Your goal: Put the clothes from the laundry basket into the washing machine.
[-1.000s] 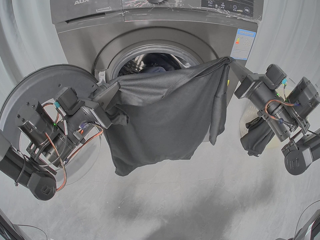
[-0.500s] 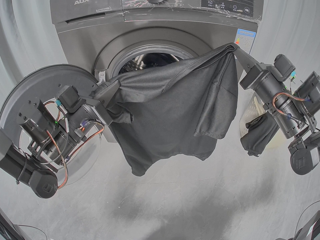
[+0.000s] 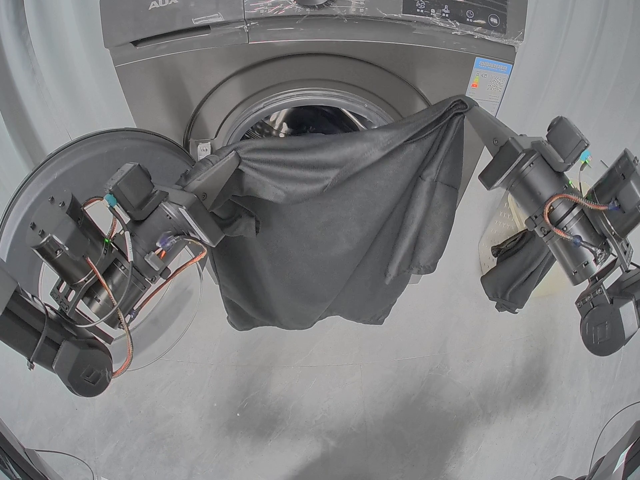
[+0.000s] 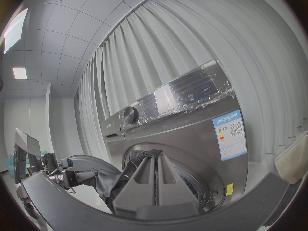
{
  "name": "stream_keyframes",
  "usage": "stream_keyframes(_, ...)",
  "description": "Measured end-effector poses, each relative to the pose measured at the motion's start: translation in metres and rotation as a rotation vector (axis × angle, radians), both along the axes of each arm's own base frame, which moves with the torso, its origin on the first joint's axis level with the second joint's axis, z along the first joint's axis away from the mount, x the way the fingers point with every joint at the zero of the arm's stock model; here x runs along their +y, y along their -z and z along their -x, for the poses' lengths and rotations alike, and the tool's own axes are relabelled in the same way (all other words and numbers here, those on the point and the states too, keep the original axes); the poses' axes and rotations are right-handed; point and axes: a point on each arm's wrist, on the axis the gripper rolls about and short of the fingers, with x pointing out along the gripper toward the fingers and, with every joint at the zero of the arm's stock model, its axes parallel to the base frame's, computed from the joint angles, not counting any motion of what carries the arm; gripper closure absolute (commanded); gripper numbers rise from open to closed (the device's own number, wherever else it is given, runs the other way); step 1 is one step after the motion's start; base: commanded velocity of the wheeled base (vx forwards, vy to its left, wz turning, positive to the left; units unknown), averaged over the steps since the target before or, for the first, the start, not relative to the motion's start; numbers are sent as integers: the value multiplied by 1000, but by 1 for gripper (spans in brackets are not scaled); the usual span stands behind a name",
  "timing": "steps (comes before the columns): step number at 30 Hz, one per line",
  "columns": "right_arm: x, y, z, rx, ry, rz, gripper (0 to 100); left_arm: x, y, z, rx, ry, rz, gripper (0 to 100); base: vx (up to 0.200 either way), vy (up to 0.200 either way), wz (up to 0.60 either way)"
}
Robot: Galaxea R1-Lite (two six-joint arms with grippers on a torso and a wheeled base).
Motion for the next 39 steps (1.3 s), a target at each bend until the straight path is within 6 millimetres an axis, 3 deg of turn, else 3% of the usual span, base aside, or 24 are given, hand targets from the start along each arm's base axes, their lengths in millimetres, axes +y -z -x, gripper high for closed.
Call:
stream_keyframes(8, 5, 36, -4, 120, -8, 65, 100, -21, 1, 2, -4, 64, -3, 100, 0, 0, 0)
stream_keyframes(9, 7, 42, -4, 138, -14, 76, 0, -24, -1, 2, -11, 71, 1, 100, 0, 0, 0)
stream_keyframes(23, 17, 132, 0, 410, -89, 276, 0, -39, -14, -2, -62, 105, 30, 100, 0, 0, 0)
stream_keyframes(33, 30, 158, -21, 434, -118, 320, 0, -41, -18, -1, -76, 115, 38, 100, 0, 0, 0)
stream_keyframes(39, 29, 179, -14, 500, -159, 368, 0, -41, -20, 0, -82, 115, 41, 100, 0, 0, 0)
